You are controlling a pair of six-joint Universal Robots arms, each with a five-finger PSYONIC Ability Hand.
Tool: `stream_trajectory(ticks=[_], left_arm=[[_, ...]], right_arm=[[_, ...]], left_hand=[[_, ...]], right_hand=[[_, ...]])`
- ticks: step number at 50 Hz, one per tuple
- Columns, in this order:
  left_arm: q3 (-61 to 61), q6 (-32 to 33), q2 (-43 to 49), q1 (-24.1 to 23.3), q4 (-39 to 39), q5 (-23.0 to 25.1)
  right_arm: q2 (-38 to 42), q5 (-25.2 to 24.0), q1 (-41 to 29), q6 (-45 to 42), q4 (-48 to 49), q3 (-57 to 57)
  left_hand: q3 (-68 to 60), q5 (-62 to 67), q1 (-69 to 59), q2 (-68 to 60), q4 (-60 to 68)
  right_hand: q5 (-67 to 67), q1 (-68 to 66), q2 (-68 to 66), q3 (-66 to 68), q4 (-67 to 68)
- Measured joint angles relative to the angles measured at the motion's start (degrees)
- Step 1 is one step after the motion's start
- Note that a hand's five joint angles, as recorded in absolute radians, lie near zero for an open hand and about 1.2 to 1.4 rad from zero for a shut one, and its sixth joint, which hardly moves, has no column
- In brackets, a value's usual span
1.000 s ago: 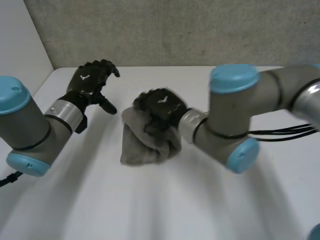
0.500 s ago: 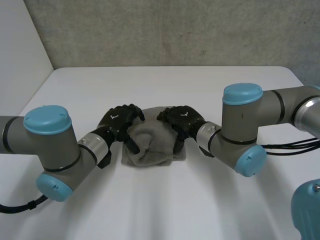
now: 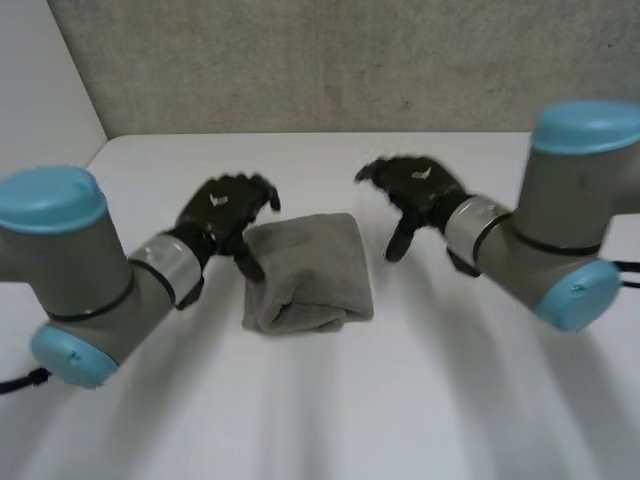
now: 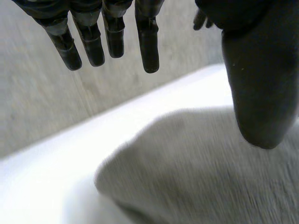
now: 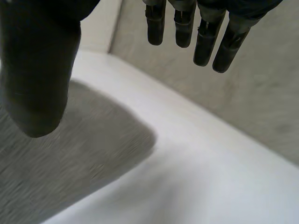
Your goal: Fold the towel.
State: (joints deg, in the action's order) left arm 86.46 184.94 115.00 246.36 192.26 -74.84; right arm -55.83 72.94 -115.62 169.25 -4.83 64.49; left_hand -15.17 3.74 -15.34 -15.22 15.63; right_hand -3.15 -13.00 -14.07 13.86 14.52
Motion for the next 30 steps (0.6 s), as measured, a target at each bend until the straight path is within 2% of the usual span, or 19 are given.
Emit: stream_trajectory(ticks=[6, 12, 18, 30], left_arm=[[-1.7, -2.4, -6.8, -0.6, -0.5, -2.3], [-2.7, -6.8, -11.7, -0.4, -1.5, -8.1], [-3.8, -9.0, -12.8, 0.0, -3.9, -11.3], [-6.2, -11.5, -11.1, 0.9, -9.3, -11.8]], right_arm=[[-8.5, 6.2, 2.8, 6.1, 1.0, 2.8], [-13.2, 12.0, 5.3, 9.9, 0.9, 3.6], [-14.2, 13.5, 6.6, 10.1, 0.5, 3.5], [-14.2, 13.3, 7.0, 8.7, 0.3, 3.5]], left_hand=[[0.0, 0.0, 0.0, 0.0, 0.0], [0.0, -0.1, 0.0, 0.0, 0.0], [0.0, -0.1, 0.0, 0.0, 0.0], [0.0, -0.2, 0.0, 0.2, 0.0]], right_hand=[[0.0, 0.0, 0.0, 0.0, 0.0], [0.0, 0.0, 0.0, 0.0, 0.0], [0.0, 0.0, 0.0, 0.0, 0.0], [0.0, 0.0, 0.0, 0.0, 0.0]])
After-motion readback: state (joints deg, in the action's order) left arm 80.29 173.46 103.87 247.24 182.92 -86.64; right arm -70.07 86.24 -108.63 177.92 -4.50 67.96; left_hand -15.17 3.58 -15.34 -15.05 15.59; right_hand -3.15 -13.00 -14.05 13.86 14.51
